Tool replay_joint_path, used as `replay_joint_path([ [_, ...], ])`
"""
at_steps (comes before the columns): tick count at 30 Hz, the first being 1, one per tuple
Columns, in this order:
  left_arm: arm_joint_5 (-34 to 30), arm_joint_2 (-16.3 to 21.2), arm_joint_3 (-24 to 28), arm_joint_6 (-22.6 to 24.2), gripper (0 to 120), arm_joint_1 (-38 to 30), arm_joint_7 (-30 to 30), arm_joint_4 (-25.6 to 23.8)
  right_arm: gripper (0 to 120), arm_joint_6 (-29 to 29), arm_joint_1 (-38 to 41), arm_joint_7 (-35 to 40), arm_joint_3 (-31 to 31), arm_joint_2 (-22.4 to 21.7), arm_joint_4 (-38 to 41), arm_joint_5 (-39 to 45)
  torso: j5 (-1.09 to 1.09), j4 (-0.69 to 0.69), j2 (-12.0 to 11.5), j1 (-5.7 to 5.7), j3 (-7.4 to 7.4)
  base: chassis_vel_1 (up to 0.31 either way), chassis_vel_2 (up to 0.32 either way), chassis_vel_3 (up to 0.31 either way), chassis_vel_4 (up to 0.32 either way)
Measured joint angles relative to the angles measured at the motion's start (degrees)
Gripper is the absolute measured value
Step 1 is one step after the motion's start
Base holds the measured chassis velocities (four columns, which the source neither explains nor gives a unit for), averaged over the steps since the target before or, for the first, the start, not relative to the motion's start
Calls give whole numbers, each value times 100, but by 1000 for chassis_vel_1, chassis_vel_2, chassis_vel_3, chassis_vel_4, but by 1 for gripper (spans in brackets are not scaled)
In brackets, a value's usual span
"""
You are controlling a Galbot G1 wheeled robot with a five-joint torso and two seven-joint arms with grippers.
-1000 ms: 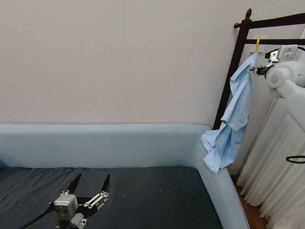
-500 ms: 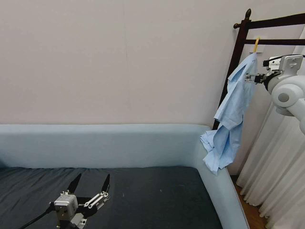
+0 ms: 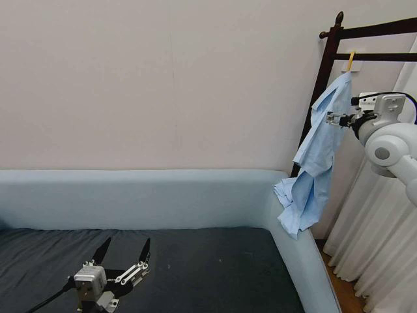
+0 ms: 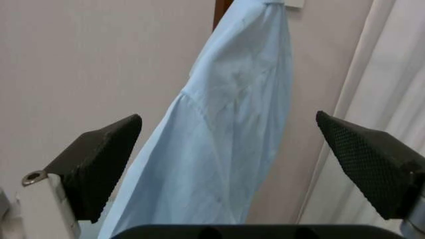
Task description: Pick up the clothes from the sofa and hang them on the clothes hanger.
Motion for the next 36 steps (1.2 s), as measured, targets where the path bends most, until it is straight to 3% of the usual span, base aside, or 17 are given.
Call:
replay_joint_path([
  [4,0,0,0,0,100,0,0,0,100,248,-806,-184,562,22,435,-244,2,0,0,0,0,0,0,0,0],
  [19,0,0,0,0,100,0,0,0,100,812,-2665,-594,1812,90,1390,-792,3,-2,0,0,0,0,0,0,0],
  [36,0,0,0,0,100,0,0,0,100,1789,-4846,-1377,2921,939,2048,-1991,3,0,0,0,0,0,0,0,0],
])
